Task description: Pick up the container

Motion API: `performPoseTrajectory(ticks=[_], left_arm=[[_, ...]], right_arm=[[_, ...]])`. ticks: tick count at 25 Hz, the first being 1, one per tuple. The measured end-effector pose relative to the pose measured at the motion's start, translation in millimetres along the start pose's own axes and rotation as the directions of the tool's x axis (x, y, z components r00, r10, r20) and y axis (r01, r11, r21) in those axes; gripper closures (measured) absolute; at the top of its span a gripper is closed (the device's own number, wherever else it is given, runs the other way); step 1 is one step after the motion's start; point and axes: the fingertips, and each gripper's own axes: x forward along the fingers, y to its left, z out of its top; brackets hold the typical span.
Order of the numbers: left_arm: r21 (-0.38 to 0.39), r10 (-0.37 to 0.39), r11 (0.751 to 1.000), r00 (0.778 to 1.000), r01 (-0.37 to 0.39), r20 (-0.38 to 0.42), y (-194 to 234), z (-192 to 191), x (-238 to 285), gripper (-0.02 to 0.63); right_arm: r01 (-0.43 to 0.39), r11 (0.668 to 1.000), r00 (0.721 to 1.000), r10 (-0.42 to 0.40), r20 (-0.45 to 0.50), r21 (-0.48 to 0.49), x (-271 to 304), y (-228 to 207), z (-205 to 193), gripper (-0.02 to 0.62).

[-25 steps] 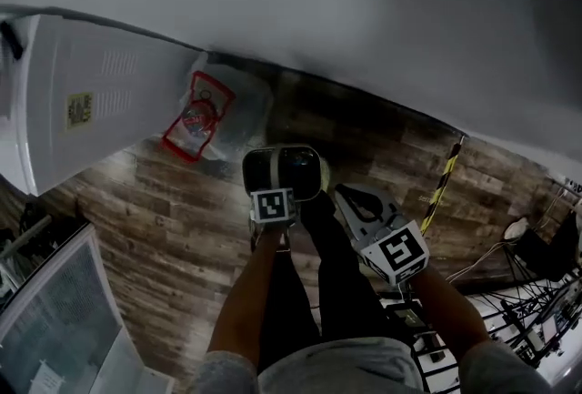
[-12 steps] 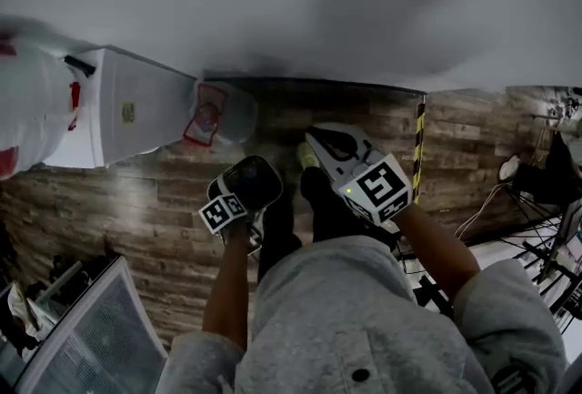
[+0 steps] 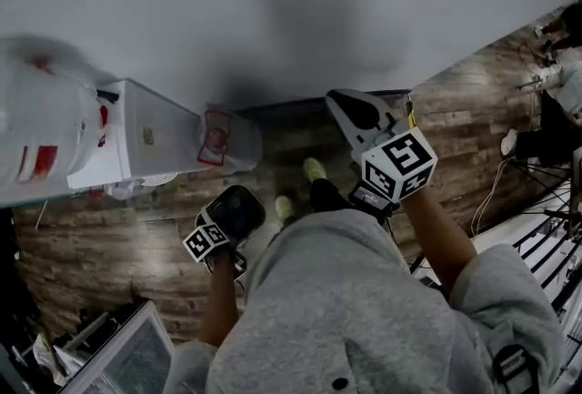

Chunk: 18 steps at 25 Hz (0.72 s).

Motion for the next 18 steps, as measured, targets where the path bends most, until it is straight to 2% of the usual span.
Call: performPoseTrajectory(ticks=[3, 6, 10, 13, 18], left_arm=[[0.007, -0.007, 1.0, 1.0, 0.007, -0.002, 25, -1, -6, 0.591], [-0.024, -0.012, 1.0, 1.0, 0.012, -0.004, 49, -2, -8, 0.591], [-0.041, -0.024, 0.999, 1.0, 0.024, -0.015, 69, -20, -2, 0.591], [-0.051, -0.027, 0.998, 0.999, 0.025, -0.029, 83, -31, 1, 0.591], [-0.12, -0.026, 0.993, 0.999, 0.021, -0.039, 104, -46, 0, 0.591]], right_arm=[[0.059, 0.998, 0.997, -0.06, 0.049, 0.019, -23, 5, 14, 0.569], [0.098, 0.995, 0.992, -0.1, 0.081, 0.027, -42, 17, 20, 0.569], [0.14, 0.99, 0.984, -0.141, 0.11, 0.016, -69, 29, 18, 0.569], [0.172, 0.983, 0.976, -0.179, 0.125, 0.066, -86, 29, 10, 0.569], [0.191, 0.978, 0.969, -0.202, 0.14, 0.083, -91, 37, 9, 0.569]])
